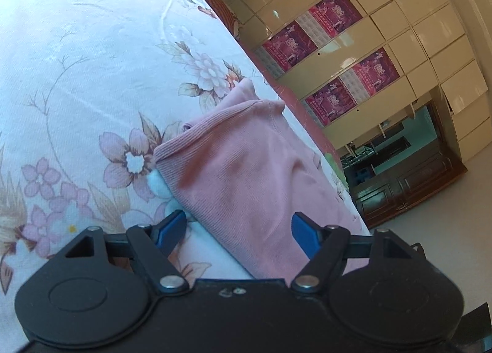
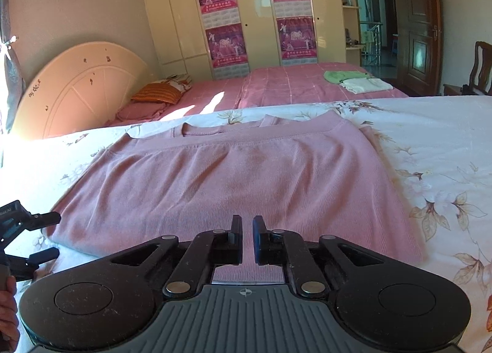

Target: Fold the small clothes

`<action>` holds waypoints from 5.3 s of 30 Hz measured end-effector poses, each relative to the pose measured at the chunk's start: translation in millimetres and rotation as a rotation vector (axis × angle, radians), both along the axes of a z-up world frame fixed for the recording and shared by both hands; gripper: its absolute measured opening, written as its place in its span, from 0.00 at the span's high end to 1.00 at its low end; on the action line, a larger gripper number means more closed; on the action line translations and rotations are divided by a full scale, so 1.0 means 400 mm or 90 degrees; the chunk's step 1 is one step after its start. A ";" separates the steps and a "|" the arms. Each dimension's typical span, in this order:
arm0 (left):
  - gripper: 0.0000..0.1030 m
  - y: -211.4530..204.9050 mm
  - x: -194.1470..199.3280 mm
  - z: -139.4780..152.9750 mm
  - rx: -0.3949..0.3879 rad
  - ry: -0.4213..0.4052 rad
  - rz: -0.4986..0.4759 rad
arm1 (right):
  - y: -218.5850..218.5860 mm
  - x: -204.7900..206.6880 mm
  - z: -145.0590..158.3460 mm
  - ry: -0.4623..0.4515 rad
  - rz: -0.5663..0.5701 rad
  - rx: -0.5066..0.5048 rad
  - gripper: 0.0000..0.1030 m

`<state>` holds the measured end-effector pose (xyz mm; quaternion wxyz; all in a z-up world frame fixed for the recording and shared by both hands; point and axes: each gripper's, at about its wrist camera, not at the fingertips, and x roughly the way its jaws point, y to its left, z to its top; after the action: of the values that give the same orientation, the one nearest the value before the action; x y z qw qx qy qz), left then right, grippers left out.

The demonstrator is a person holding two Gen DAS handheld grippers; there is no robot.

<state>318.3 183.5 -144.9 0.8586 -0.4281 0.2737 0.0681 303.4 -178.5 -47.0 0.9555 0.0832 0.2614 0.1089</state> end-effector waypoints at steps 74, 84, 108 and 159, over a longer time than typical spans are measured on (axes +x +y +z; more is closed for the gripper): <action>0.51 -0.698 0.359 0.008 0.006 0.031 -0.493 | -0.478 0.073 -0.018 0.015 -0.184 0.392 0.74; 0.38 -0.483 0.300 0.110 0.154 -0.059 -0.351 | -0.470 0.042 0.001 0.013 -0.080 0.368 0.65; 0.37 -0.357 0.371 0.068 0.198 0.027 -0.334 | -0.238 0.245 -0.032 0.059 0.040 0.052 0.90; 0.29 -0.444 0.191 0.069 0.245 0.043 -0.388 | -0.389 -0.011 -0.016 0.027 -0.042 0.110 0.97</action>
<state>394.6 5.9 -117.2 0.8948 -0.1551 0.3990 -0.1269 298.9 -334.1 -53.5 0.9420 0.1764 0.2681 0.0980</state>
